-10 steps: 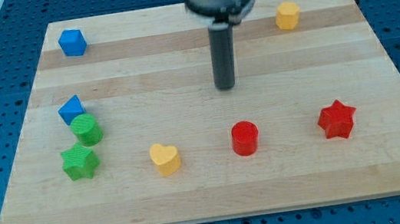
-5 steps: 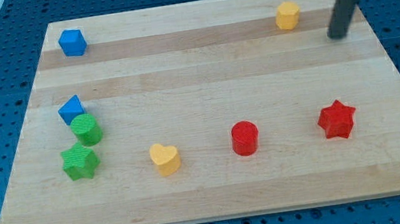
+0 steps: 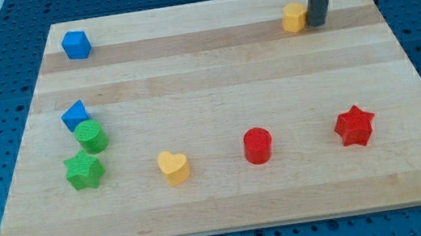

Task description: Slide the yellow hexagon towards the top center

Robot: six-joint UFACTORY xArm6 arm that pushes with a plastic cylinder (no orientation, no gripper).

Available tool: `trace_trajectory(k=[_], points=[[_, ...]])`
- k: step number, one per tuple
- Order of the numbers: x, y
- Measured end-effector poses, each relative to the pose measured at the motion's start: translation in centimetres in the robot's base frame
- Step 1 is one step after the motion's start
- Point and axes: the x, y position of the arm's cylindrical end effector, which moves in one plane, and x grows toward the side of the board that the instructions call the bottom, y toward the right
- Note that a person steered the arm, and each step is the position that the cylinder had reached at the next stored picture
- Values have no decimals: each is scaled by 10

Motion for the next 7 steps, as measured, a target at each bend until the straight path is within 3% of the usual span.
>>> trace_trajectory(k=[3, 4, 5, 7], points=[[0, -69], [-2, -27], [-43, -27], [-38, -49]])
